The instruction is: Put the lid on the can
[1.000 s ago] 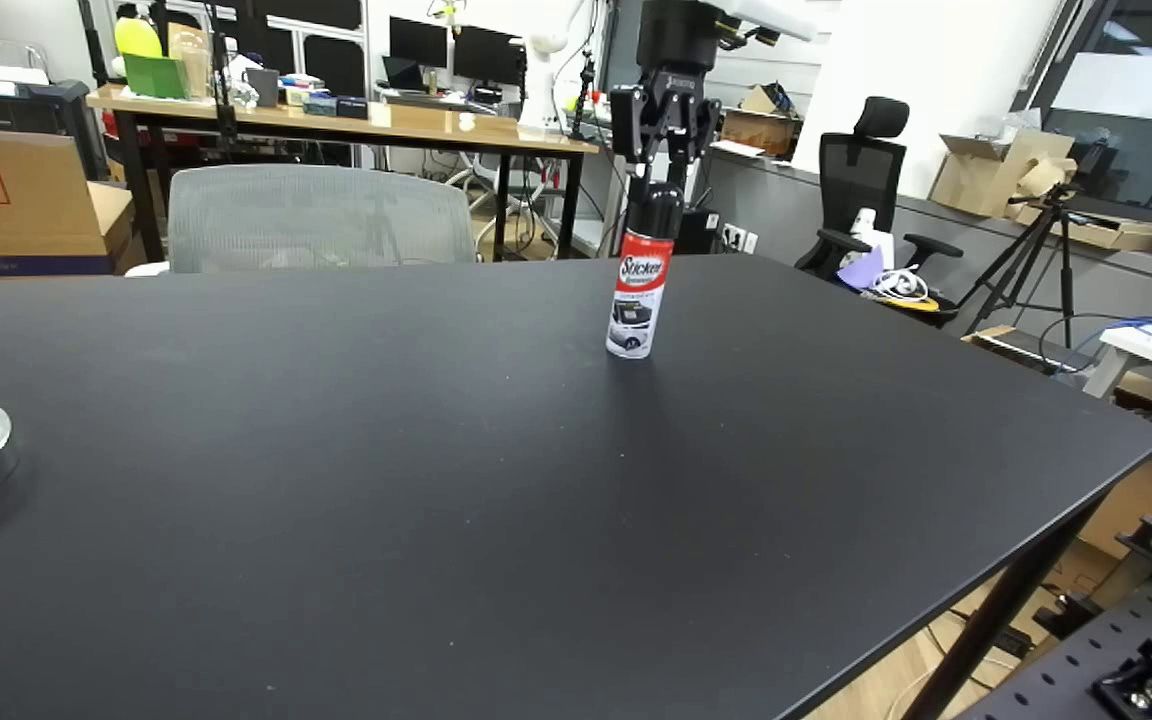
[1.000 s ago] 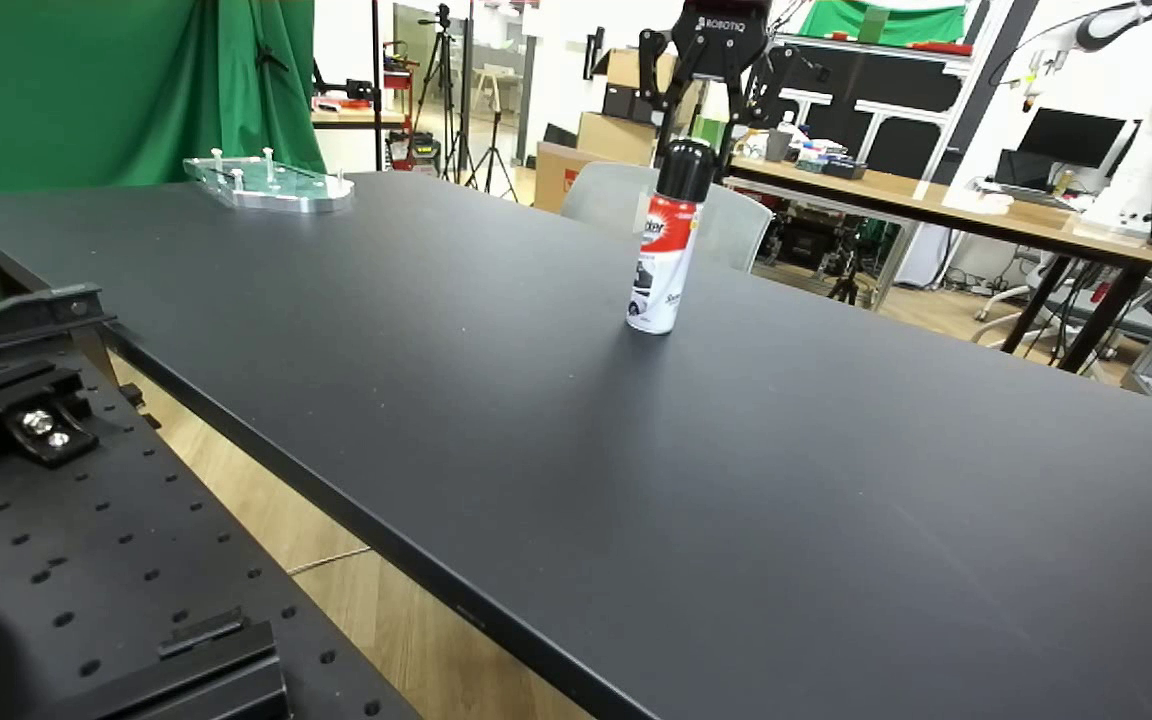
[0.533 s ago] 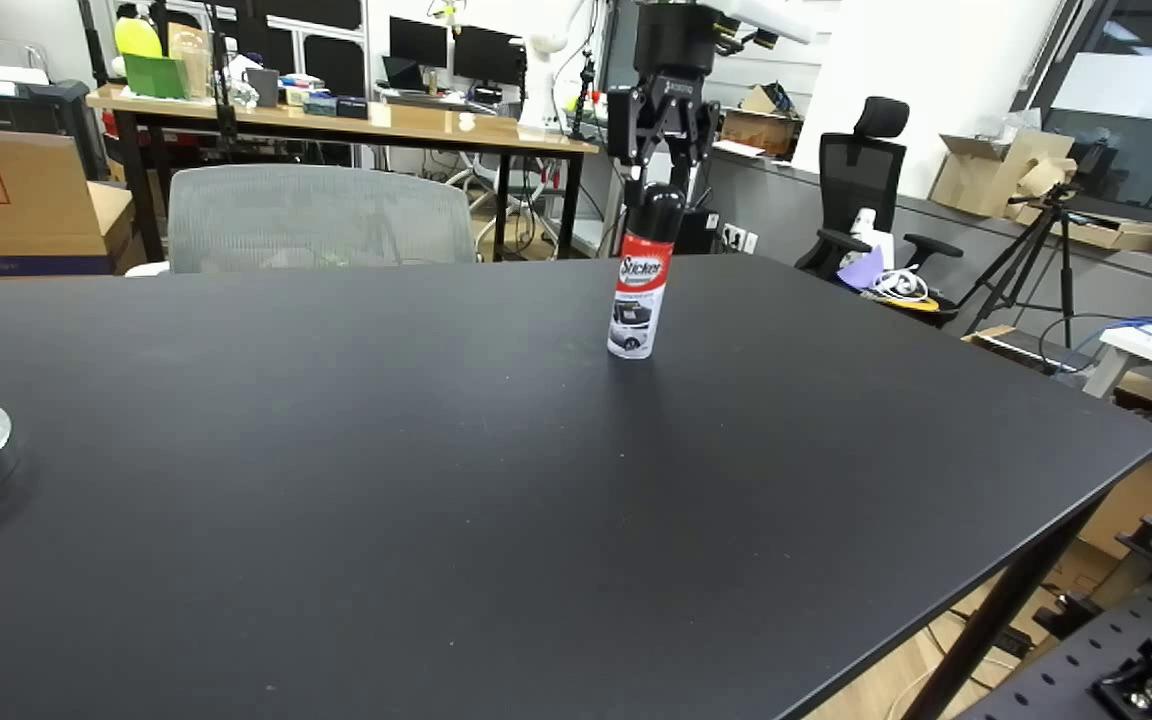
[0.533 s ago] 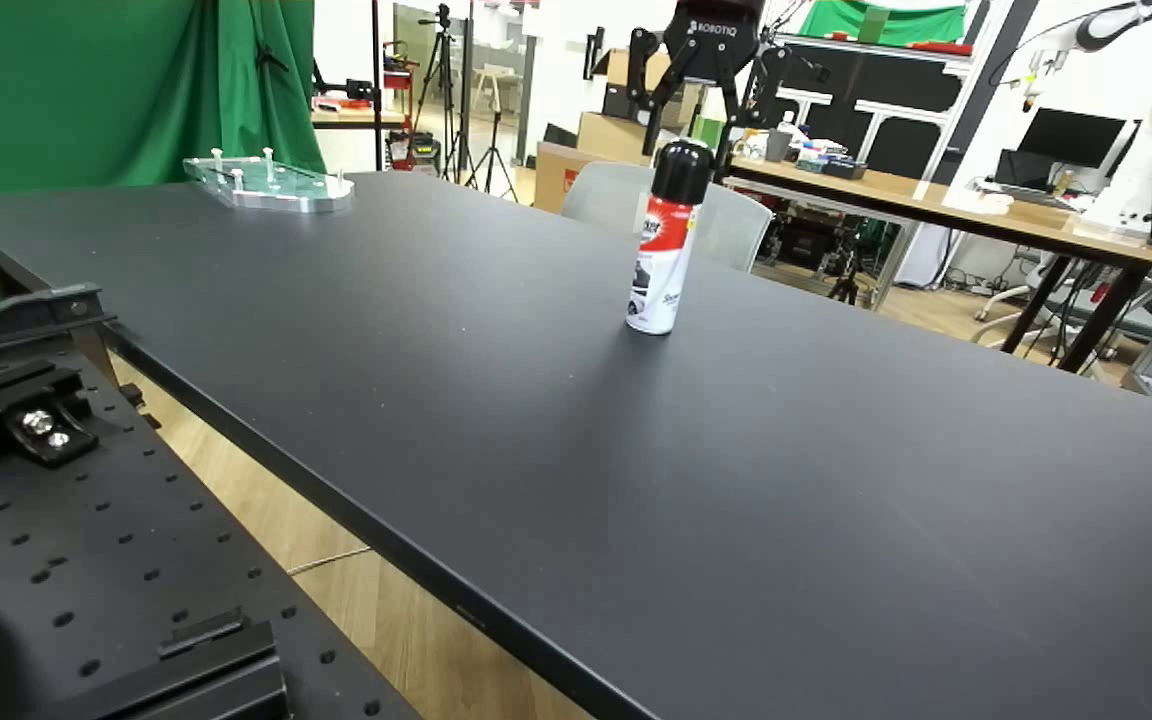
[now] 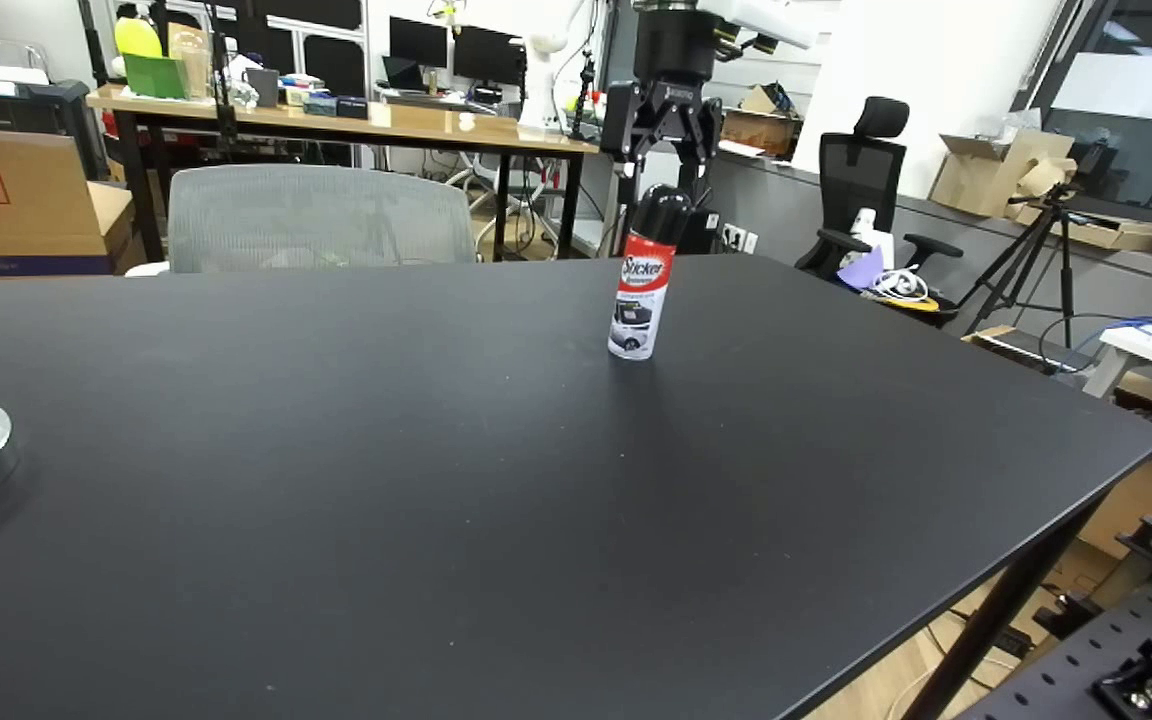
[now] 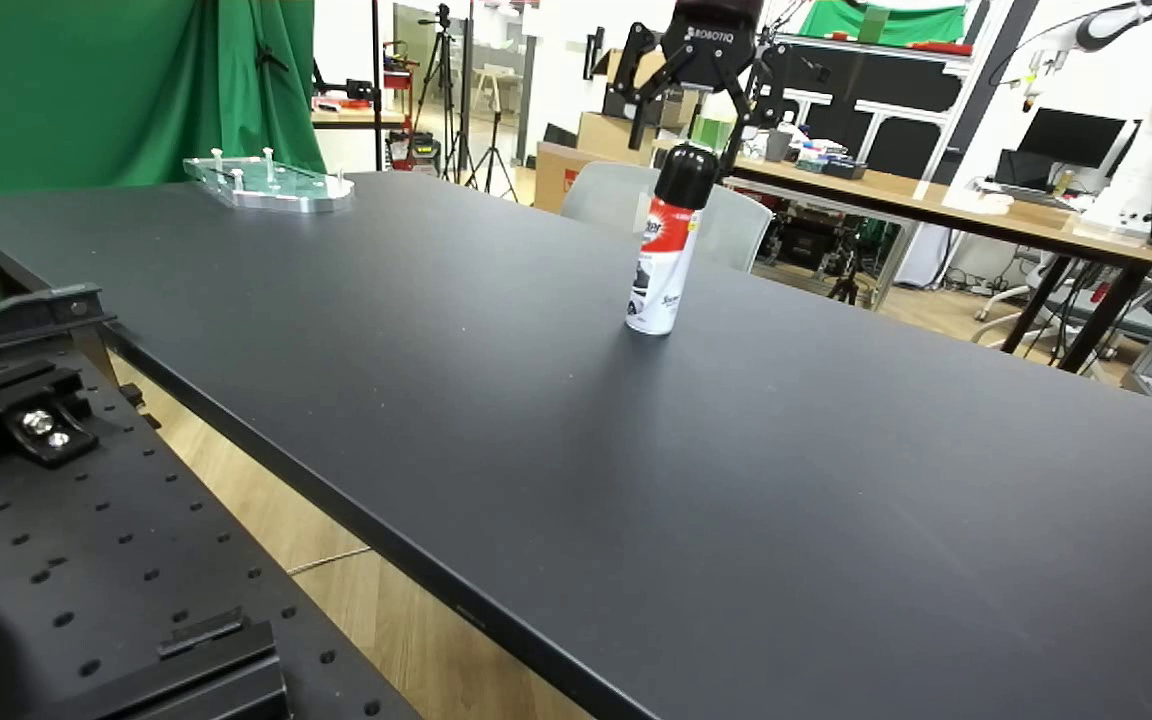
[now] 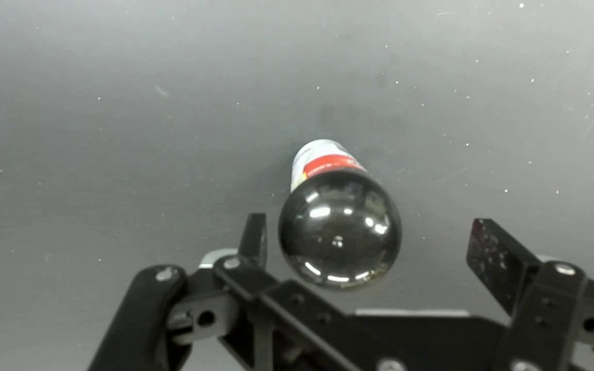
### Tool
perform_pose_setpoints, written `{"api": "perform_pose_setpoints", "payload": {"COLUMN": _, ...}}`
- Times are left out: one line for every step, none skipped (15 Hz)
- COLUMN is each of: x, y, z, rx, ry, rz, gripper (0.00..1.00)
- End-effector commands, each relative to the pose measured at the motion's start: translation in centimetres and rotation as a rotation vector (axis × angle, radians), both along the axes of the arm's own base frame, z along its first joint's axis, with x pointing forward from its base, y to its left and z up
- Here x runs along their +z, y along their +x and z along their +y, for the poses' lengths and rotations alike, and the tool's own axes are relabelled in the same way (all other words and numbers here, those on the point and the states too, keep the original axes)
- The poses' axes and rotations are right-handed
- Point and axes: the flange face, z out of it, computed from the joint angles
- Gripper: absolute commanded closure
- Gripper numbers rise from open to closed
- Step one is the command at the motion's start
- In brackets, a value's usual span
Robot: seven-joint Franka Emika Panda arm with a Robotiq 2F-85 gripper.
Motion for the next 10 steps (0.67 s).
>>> {"api": "perform_pose_setpoints", "payload": {"x": 2.0, "y": -0.4, "z": 0.0, "rx": -0.012, "ry": -0.019, "rz": -0.021, "gripper": 0.00}}
{"api": "perform_pose_setpoints", "payload": {"x": 2.6, "y": -0.6, "z": 0.0, "rx": -0.011, "ry": -0.021, "rz": -0.027, "gripper": 0.00}}
{"api": "perform_pose_setpoints", "payload": {"x": 3.1, "y": -0.7, "z": 0.0, "rx": -0.015, "ry": -0.023, "rz": -0.033, "gripper": 0.00}}
{"api": "perform_pose_setpoints", "payload": {"x": 3.7, "y": -1.0, "z": 0.0, "rx": -0.022, "ry": -0.028, "rz": -0.036, "gripper": 0.00}}
{"api": "perform_pose_setpoints", "payload": {"x": 4.3, "y": -1.3, "z": -0.1, "rx": -0.022, "ry": -0.032, "rz": -0.040, "gripper": 0.00}}
{"api": "perform_pose_setpoints", "payload": {"x": 5.0, "y": -1.6, "z": -0.1, "rx": -0.018, "ry": -0.034, "rz": -0.044, "gripper": 0.00}}
{"api": "perform_pose_setpoints", "payload": {"x": 5.8, "y": -2.1, "z": -0.2, "rx": -0.015, "ry": -0.039, "rz": -0.046, "gripper": 0.00}}
{"api": "perform_pose_setpoints", "payload": {"x": 6.4, "y": -2.7, "z": -0.3, "rx": -0.005, "ry": -0.040, "rz": -0.045, "gripper": 0.00}}
{"api": "perform_pose_setpoints", "payload": {"x": 7.0, "y": -3.4, "z": -0.4, "rx": -0.007, "ry": -0.041, "rz": -0.039, "gripper": 0.00}}
{"api": "perform_pose_setpoints", "payload": {"x": 7.6, "y": -4.1, "z": -0.5, "rx": -0.008, "ry": -0.033, "rz": -0.025, "gripper": 0.00}}
